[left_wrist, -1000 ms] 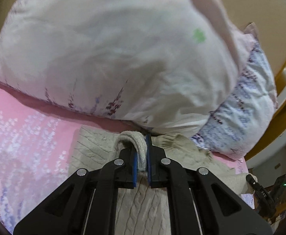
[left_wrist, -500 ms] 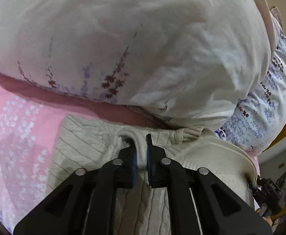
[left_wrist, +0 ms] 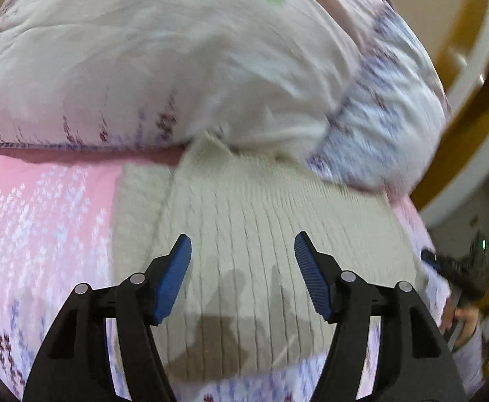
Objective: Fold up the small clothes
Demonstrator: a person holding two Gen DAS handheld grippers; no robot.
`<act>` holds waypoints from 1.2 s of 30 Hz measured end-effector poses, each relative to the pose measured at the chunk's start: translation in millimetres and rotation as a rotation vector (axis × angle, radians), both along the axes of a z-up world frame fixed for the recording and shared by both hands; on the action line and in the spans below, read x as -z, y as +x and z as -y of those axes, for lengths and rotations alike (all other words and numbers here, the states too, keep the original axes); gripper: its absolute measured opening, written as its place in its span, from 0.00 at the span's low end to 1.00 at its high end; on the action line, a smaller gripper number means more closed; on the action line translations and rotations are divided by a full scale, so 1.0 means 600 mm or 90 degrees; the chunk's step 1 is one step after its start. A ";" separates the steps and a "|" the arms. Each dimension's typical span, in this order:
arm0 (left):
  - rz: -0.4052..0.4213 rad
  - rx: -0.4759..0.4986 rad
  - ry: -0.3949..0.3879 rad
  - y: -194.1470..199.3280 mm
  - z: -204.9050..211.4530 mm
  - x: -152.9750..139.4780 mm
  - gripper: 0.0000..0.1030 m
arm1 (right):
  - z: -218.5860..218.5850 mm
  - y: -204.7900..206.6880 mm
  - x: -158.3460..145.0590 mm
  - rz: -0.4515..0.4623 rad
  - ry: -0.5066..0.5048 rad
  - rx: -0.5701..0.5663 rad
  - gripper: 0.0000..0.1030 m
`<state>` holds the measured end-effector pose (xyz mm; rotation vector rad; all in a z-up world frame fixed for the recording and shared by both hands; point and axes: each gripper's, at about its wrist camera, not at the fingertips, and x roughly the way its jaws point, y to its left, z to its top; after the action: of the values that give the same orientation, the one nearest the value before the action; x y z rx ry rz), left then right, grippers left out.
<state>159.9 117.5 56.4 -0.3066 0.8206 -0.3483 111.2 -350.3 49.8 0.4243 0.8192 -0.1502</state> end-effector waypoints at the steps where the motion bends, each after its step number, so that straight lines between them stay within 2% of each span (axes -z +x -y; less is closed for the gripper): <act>1: -0.002 0.011 0.001 -0.006 0.004 0.005 0.63 | -0.003 -0.004 0.003 -0.006 -0.004 -0.003 0.44; 4: -0.010 0.023 0.013 -0.017 0.008 0.018 0.63 | -0.003 -0.017 0.013 -0.020 -0.007 -0.007 0.44; 6: -0.021 0.020 0.022 -0.018 0.006 0.028 0.63 | -0.005 -0.019 0.024 -0.035 -0.002 -0.012 0.39; 7: -0.028 0.018 0.023 -0.016 0.006 0.032 0.63 | -0.007 -0.018 0.028 -0.038 0.004 -0.019 0.27; 8: -0.039 0.017 0.024 -0.015 0.004 0.040 0.63 | -0.009 -0.018 0.031 -0.038 0.014 -0.028 0.19; 11: -0.050 0.016 0.030 -0.016 0.006 0.051 0.61 | -0.018 -0.024 0.024 -0.022 -0.002 -0.037 0.08; 12: -0.050 0.015 0.032 -0.018 0.005 0.052 0.60 | -0.018 -0.027 0.020 -0.015 -0.004 -0.037 0.07; 17: -0.055 0.005 0.024 -0.028 -0.002 0.054 0.51 | -0.013 -0.054 -0.006 0.030 0.025 -0.028 0.07; 20: -0.051 -0.014 0.012 -0.041 -0.015 0.053 0.44 | -0.017 -0.062 -0.009 0.030 0.021 -0.031 0.07; 23: -0.041 -0.039 -0.013 -0.056 -0.037 0.044 0.44 | -0.012 -0.058 0.002 0.014 0.023 -0.027 0.07; 27: -0.018 -0.055 0.015 -0.063 -0.056 0.027 0.44 | -0.012 -0.052 0.011 0.005 0.028 -0.028 0.07; 31: -0.032 -0.062 0.018 -0.052 -0.066 0.031 0.44 | -0.013 -0.050 0.014 0.003 0.030 -0.031 0.08; 34: -0.053 -0.056 0.037 -0.042 -0.060 0.048 0.44 | -0.012 -0.049 0.018 -0.006 0.033 -0.033 0.13; 36: -0.065 -0.055 0.035 -0.038 -0.058 0.058 0.39 | -0.012 -0.046 0.021 -0.015 0.033 -0.037 0.22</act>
<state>136.8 152.5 21.6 -0.3094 0.9123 -0.2303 83.6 -343.3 37.1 0.4476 0.8586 -0.0803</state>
